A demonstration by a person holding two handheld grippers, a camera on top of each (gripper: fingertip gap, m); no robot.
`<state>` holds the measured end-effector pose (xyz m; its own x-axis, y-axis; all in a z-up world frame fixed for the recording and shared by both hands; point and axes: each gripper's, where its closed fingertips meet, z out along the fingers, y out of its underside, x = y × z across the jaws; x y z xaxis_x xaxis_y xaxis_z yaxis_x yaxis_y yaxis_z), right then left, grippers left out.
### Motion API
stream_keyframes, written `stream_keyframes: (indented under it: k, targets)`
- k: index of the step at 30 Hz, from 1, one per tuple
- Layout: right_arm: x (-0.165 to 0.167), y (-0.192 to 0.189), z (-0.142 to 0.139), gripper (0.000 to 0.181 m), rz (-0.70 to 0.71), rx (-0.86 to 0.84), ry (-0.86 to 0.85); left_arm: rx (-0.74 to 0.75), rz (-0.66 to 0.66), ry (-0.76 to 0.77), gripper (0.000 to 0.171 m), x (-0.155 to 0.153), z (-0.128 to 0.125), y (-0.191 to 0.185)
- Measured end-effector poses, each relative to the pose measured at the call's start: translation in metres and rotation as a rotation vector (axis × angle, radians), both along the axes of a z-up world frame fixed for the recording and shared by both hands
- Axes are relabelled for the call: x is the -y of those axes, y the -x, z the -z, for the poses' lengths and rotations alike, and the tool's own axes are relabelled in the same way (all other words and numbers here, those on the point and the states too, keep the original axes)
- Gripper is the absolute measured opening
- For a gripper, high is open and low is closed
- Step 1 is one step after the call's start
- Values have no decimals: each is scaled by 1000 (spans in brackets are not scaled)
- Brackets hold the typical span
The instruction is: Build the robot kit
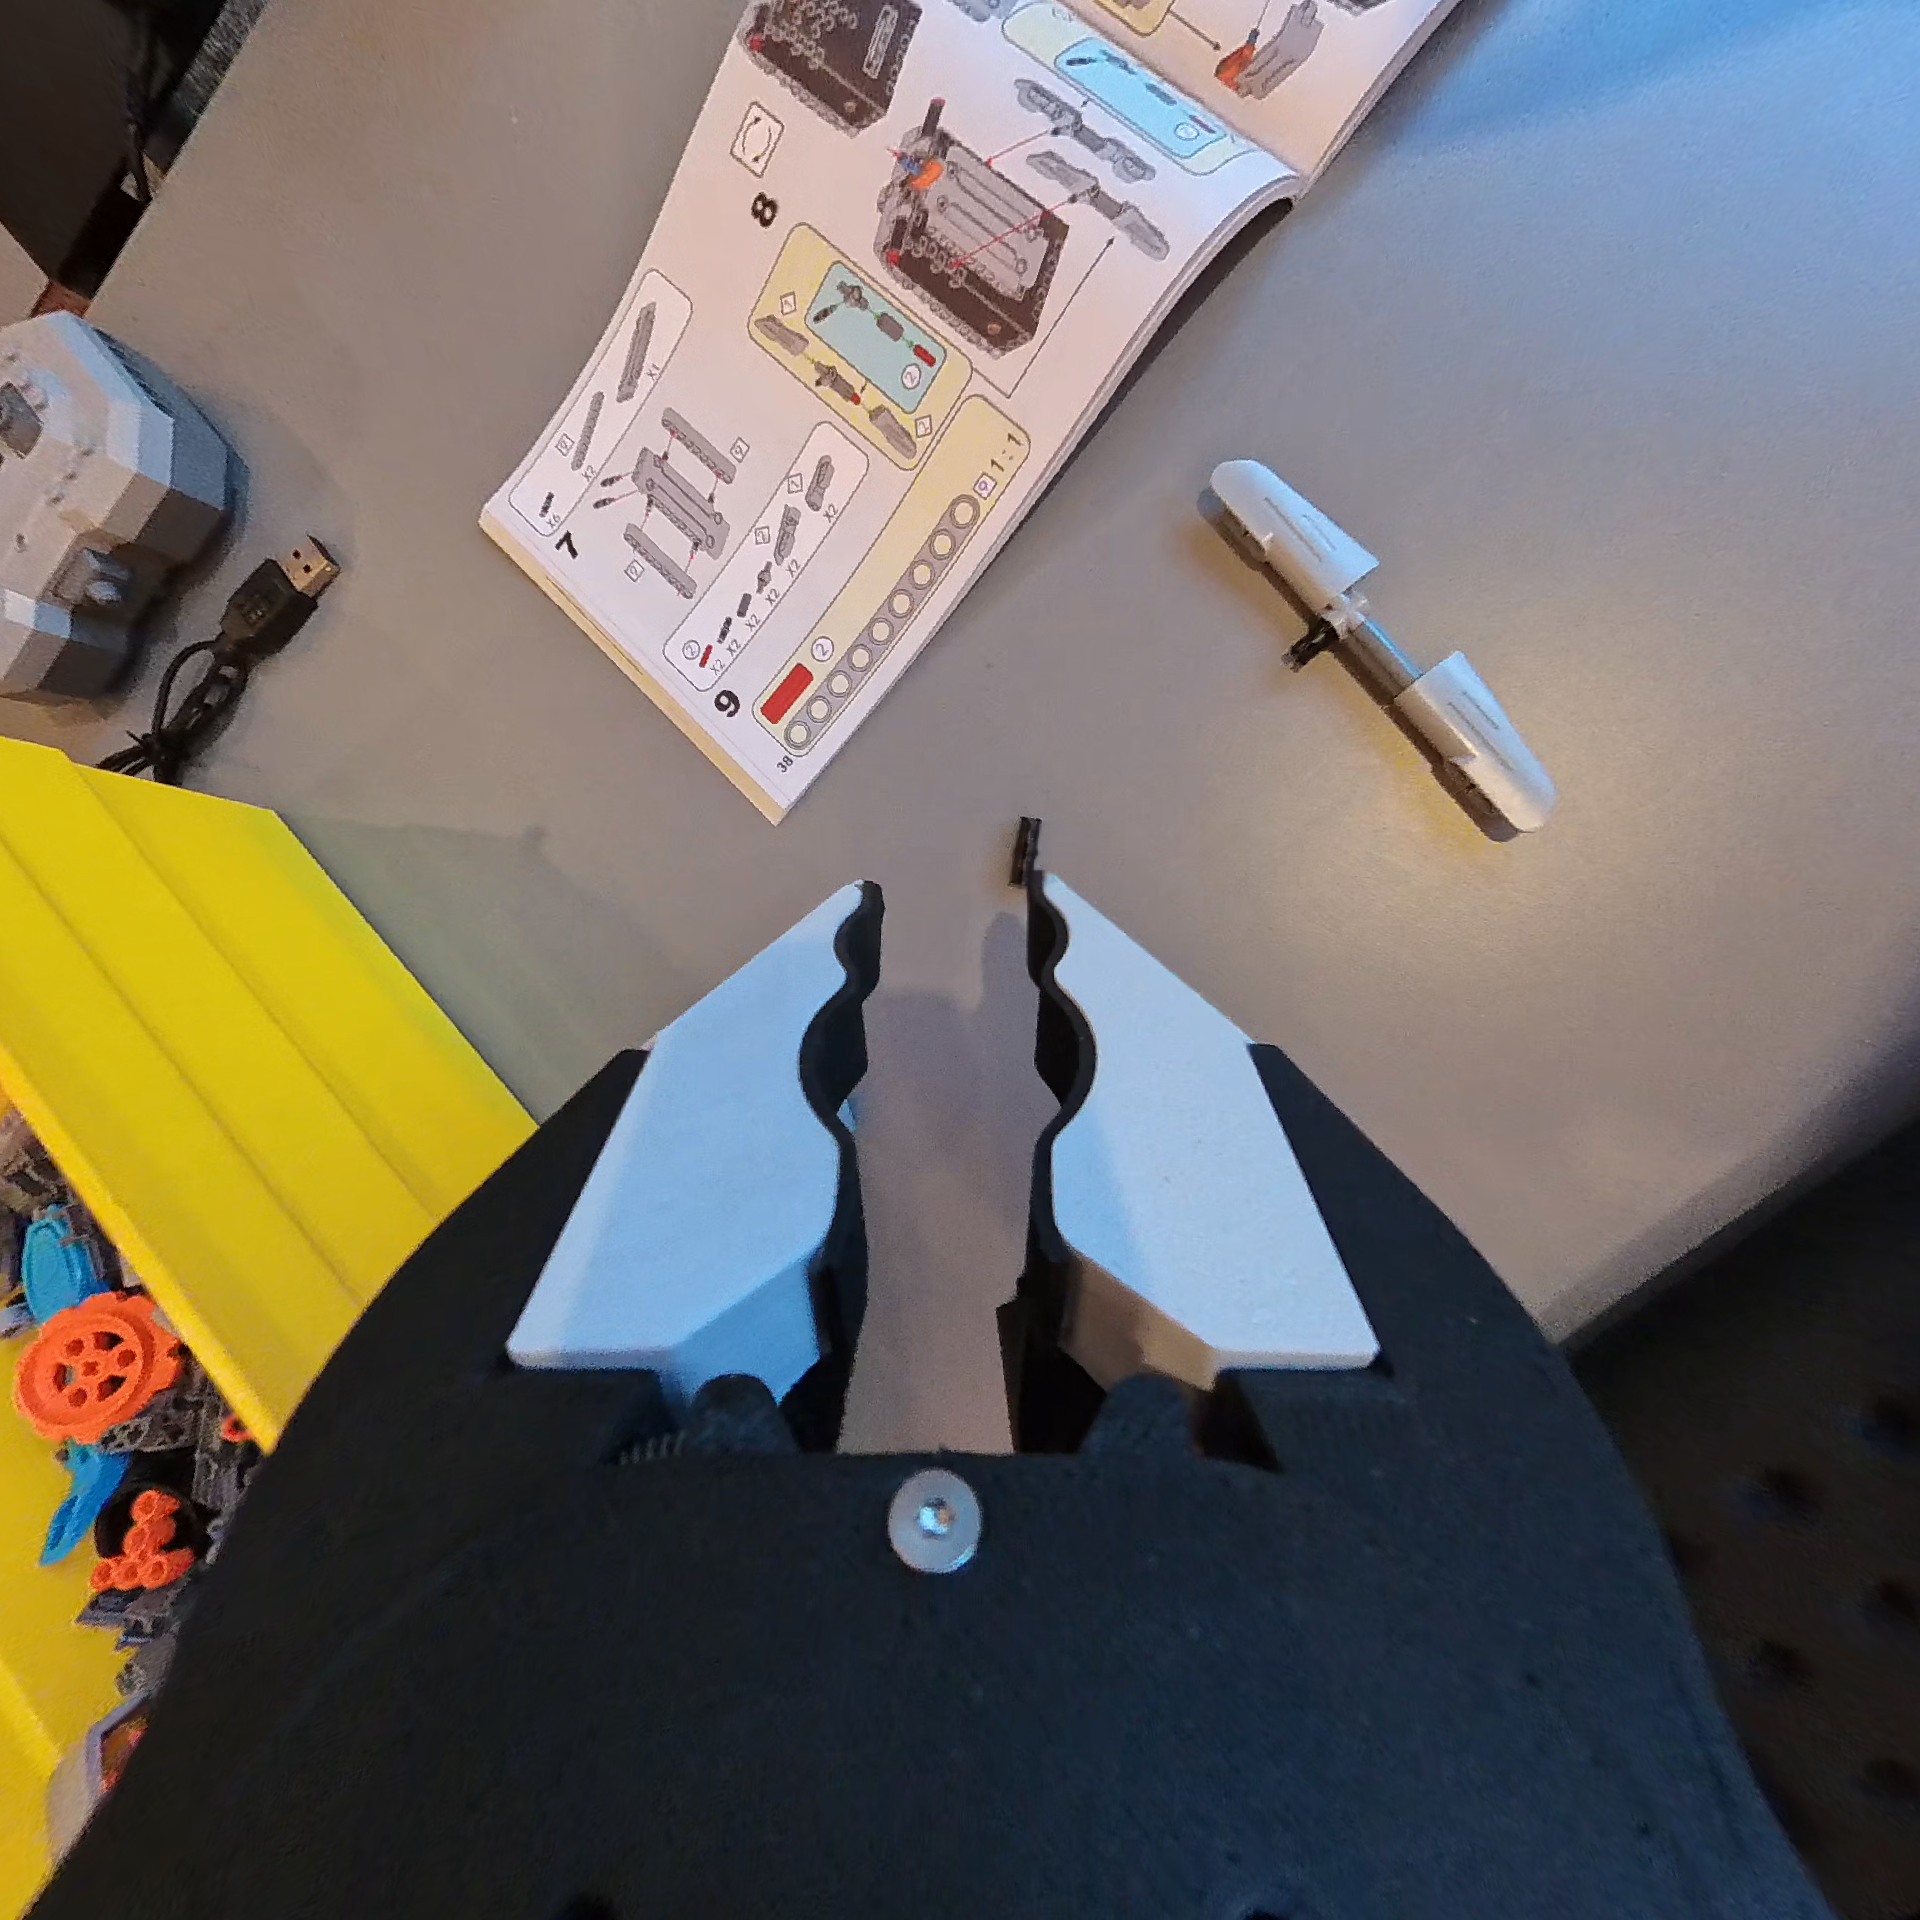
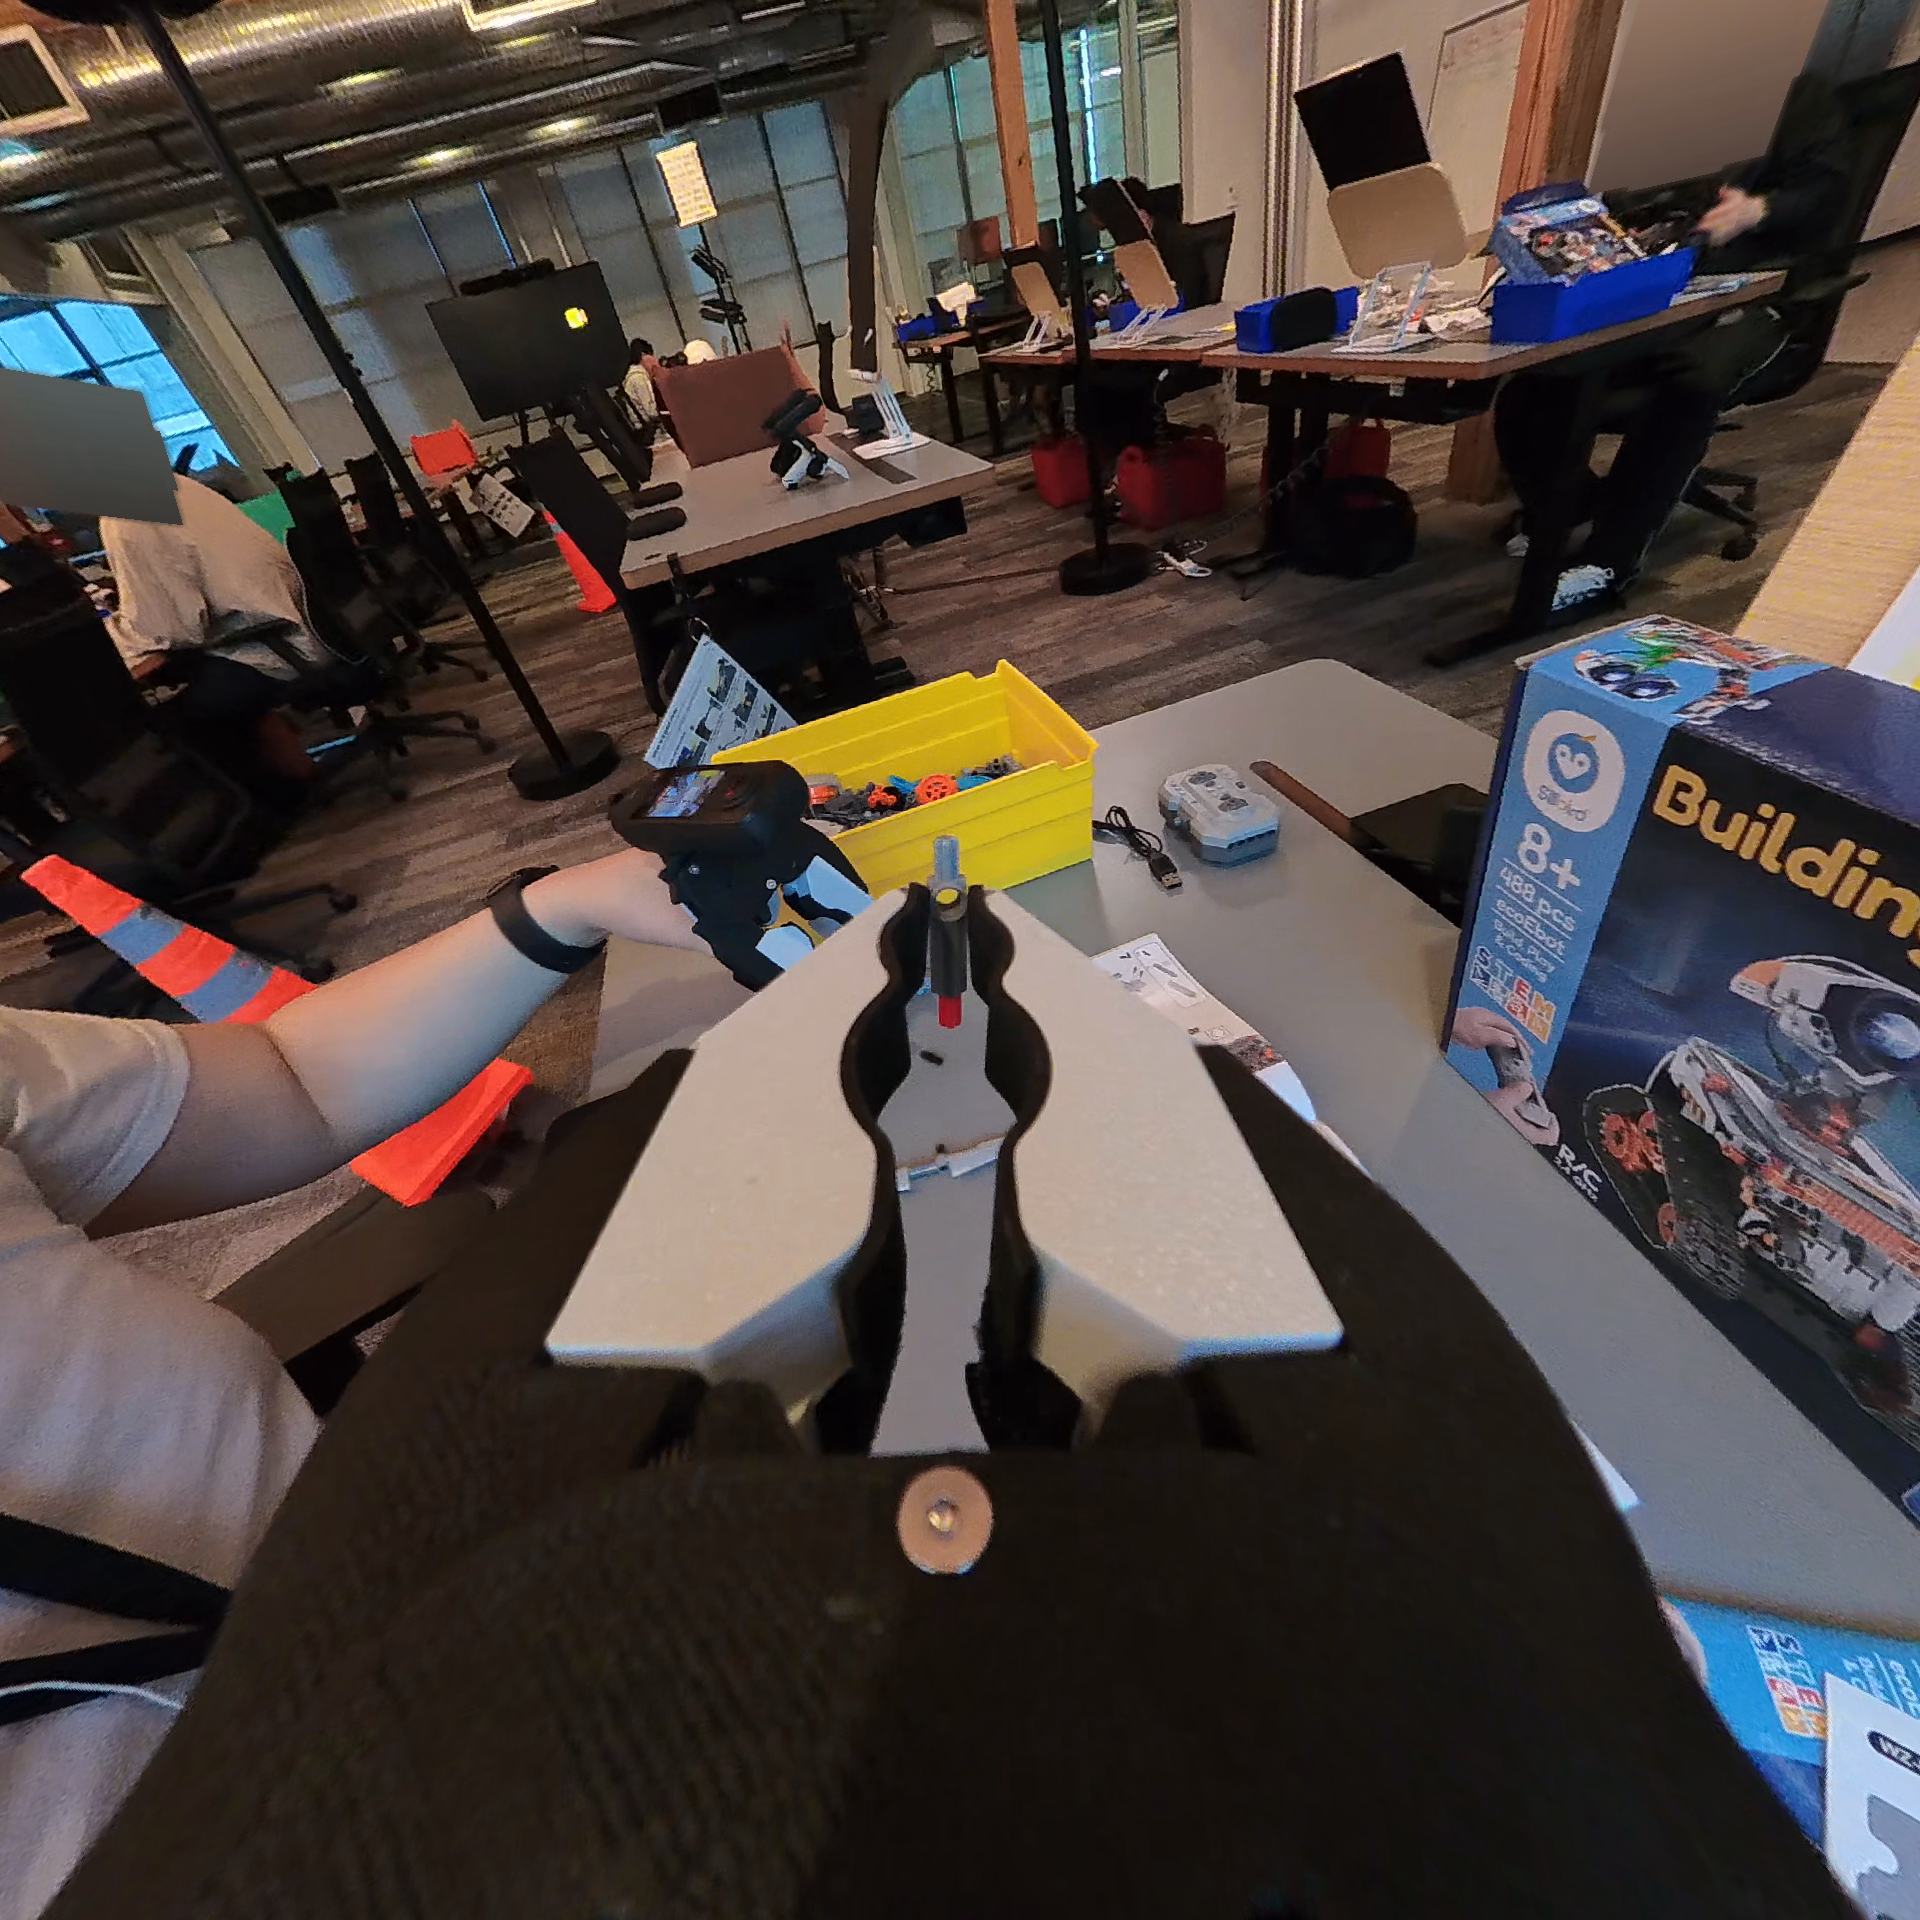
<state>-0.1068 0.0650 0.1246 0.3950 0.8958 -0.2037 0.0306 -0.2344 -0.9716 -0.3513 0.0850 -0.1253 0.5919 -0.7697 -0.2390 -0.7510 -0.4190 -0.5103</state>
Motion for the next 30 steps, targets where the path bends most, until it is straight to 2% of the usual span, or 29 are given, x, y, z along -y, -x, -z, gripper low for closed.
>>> stream_keyframes:
  k: [10, 18, 30]
  targets:
    - [-1, -4, -1, 5, 1, -13, 5, 12, 23, 68, 24, -6, 21, -1]
    - [-4, -3, 3, 5, 0, -10, 21, 2, 103, 106, 19, -4, 28, -7]
    - [-6, 1, 12, 6, -1, 20, 37, 53, 63, 153, 14, 1, 33, -9]
